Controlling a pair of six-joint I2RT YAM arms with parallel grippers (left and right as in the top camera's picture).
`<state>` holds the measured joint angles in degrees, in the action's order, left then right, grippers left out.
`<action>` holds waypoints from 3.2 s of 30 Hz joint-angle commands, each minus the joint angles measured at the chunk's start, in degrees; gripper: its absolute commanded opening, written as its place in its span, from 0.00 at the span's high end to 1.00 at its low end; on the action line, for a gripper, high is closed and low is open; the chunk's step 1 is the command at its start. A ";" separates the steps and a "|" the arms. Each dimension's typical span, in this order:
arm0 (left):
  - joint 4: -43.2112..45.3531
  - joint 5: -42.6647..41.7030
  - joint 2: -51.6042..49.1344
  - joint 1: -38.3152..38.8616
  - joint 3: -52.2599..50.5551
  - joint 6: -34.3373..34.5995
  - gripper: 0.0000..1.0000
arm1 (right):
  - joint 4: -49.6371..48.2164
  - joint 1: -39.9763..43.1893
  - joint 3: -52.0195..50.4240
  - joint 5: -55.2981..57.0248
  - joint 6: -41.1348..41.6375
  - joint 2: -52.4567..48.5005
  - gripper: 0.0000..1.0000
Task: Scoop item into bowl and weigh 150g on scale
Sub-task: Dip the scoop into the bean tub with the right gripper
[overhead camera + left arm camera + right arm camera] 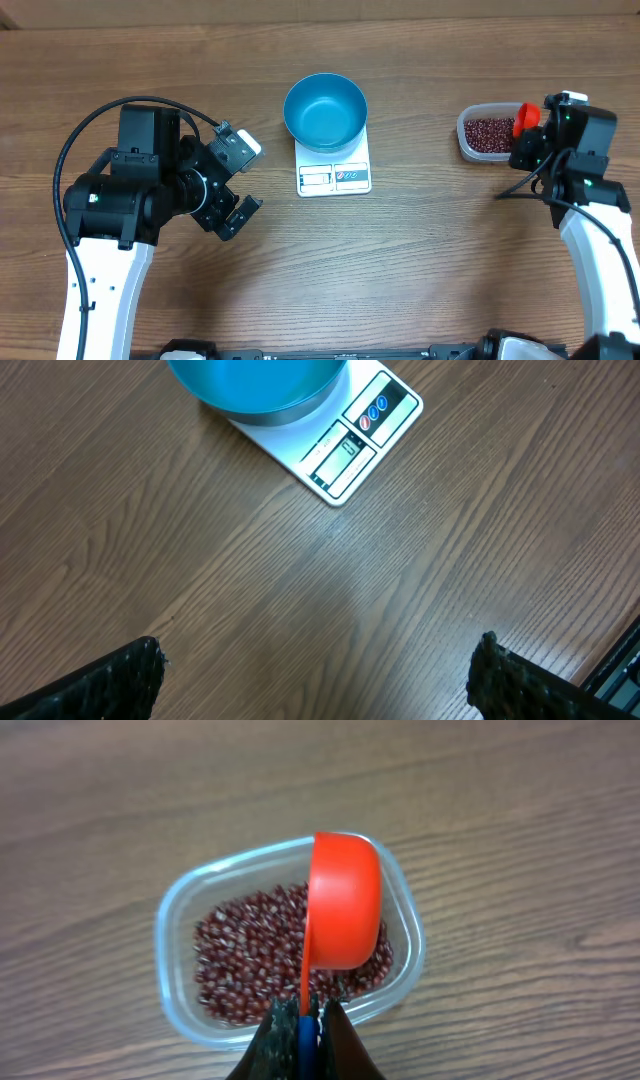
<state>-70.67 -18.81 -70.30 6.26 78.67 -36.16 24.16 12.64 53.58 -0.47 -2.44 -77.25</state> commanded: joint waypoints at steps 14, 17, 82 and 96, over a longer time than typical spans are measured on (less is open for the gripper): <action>0.02 0.17 -0.11 -0.24 -0.31 0.57 0.00 | -0.90 -0.42 1.62 -2.10 -3.67 -7.76 0.96; 0.02 0.17 -0.11 -0.24 -0.31 0.57 0.00 | 0.00 -0.76 1.62 -4.31 -3.63 -7.78 0.96; 0.02 0.17 -0.11 -0.24 -0.31 0.57 0.00 | -0.26 22.69 1.62 -50.99 23.45 -13.57 0.96; 0.04 0.17 -0.11 -0.24 -0.31 0.57 0.00 | -0.33 22.75 1.62 -60.78 23.47 -13.57 0.96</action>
<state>-70.67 -18.79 -70.32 6.26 78.67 -36.16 24.16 35.18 54.00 -56.62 21.02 -90.61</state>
